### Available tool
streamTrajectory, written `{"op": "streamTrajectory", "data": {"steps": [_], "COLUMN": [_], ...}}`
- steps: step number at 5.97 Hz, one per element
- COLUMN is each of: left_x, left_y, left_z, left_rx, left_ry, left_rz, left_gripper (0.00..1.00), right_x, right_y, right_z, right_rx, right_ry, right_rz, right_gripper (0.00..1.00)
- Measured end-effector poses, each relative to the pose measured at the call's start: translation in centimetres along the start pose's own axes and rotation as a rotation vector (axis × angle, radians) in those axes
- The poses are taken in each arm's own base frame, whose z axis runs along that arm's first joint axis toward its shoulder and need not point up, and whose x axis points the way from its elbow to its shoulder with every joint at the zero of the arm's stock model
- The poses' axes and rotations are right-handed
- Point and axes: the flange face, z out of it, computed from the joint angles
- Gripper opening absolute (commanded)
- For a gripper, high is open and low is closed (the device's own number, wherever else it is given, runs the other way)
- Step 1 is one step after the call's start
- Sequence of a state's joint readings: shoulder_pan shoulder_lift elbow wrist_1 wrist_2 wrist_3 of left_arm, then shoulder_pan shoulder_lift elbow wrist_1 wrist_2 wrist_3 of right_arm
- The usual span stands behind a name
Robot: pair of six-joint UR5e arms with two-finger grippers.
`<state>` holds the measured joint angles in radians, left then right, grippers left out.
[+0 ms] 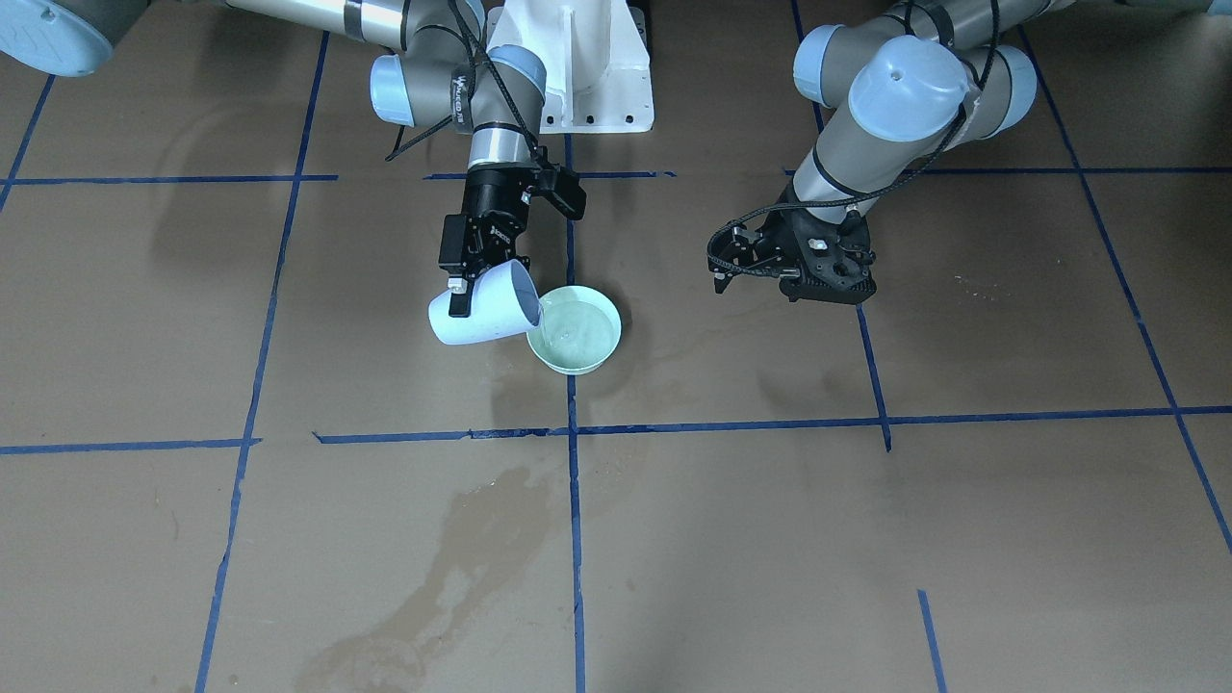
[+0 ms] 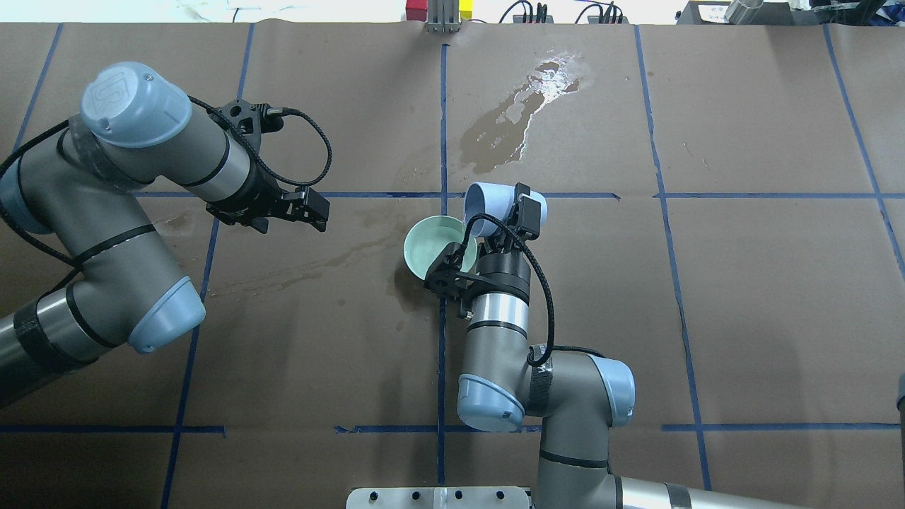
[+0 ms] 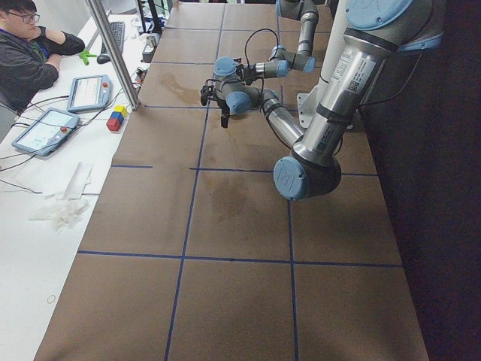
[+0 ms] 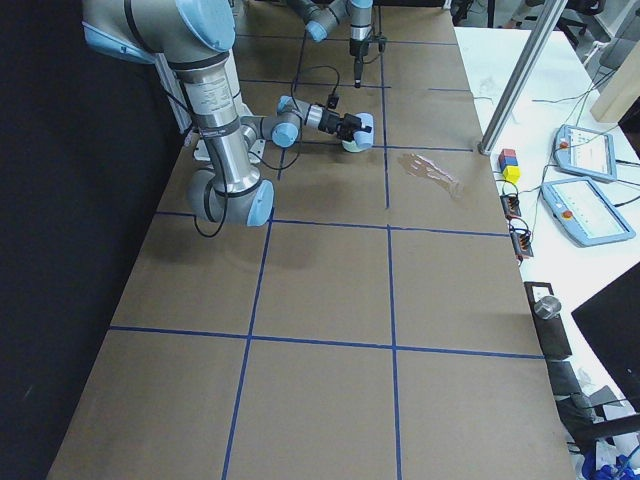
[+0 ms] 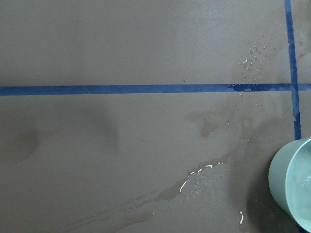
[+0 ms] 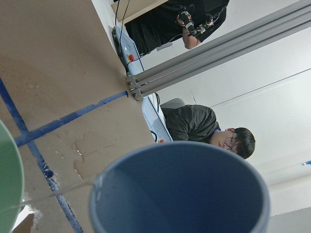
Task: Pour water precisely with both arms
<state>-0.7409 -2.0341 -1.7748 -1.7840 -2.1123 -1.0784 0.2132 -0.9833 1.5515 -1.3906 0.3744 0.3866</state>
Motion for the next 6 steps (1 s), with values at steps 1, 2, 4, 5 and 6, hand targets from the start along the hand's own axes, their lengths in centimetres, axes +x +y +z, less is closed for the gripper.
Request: {"op": "streamTrajectory", "data": {"steps": [1,2,4,5,6], "left_x": [0.0,0.0,0.1,0.1,0.0], "left_y": [0.0,0.0,0.0,0.0,0.0], "left_z": [0.0,0.0,0.0,0.0,0.0], "left_rx": [0.000,0.000,0.000,0.000,0.000], "left_ry": [0.000,0.000,0.001,0.001,0.000], "left_rz": [0.000,0.000,-0.002,-0.002,-0.003], "left_gripper": [1.00,1.00,1.00,1.00,1.00], "right_x": [0.3,0.8,1.4,1.9,3.0], "right_y": [-0.3,-0.8,-1.2,-1.6,-2.0], "right_z": [-0.1,-0.3,-0.4,-0.6,-0.9], "right_rx": [0.004,0.010,0.023,0.025,0.021], "right_ry": [-0.002,-0.006,-0.015,-0.029,-0.060], "right_rz": [0.017,0.046,0.174,0.269,0.384], "right_gripper": [0.01,0.01,0.00,0.00,0.00]}}
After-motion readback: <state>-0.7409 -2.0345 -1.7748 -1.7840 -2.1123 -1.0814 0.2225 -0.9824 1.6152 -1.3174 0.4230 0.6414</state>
